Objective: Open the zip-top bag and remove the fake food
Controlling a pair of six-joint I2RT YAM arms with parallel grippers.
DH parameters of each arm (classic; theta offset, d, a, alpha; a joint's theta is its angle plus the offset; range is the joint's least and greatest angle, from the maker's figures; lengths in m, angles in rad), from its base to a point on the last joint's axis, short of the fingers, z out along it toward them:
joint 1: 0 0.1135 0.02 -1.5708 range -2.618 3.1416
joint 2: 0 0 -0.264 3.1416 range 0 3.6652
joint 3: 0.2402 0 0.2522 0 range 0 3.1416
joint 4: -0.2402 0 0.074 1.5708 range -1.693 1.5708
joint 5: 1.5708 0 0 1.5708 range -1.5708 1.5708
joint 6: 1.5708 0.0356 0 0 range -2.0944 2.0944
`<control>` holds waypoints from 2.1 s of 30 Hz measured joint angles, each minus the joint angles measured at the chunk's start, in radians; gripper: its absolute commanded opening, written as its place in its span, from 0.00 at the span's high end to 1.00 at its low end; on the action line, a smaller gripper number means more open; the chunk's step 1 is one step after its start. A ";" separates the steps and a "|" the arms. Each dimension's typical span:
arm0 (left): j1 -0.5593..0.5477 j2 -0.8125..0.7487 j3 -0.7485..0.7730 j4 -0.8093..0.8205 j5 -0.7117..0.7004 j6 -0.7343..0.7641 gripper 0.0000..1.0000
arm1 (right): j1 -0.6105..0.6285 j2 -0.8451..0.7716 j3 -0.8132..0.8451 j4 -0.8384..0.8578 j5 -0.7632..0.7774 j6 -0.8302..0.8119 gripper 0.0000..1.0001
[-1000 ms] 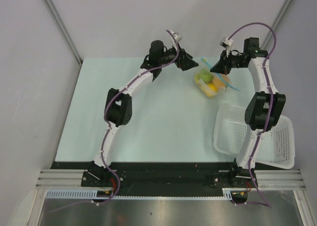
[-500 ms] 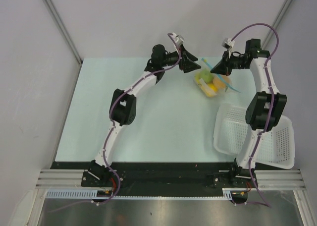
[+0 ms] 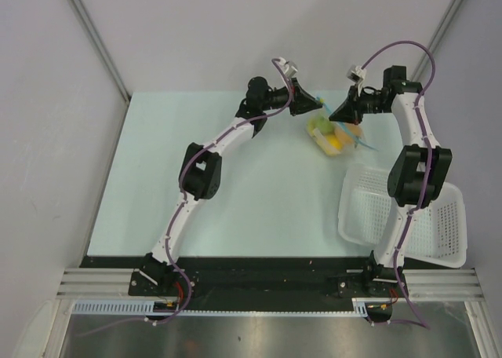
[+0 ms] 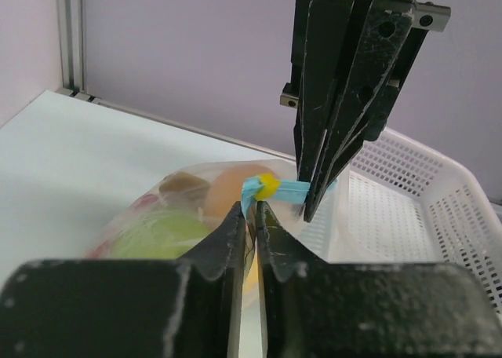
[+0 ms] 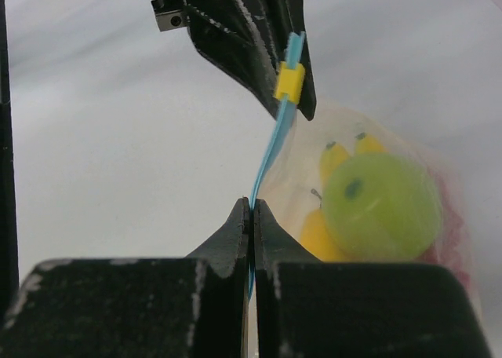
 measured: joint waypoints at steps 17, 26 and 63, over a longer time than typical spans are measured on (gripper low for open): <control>-0.008 -0.036 -0.102 0.010 -0.001 -0.018 1.00 | 0.069 -0.119 -0.035 0.286 0.230 0.366 0.34; -0.018 -0.077 -0.130 0.027 0.000 -0.035 1.00 | 0.084 -0.089 -0.006 0.306 0.238 0.396 0.44; -0.006 -0.085 -0.173 0.034 -0.115 -0.129 1.00 | 0.065 -0.183 -0.202 0.571 0.251 0.541 0.46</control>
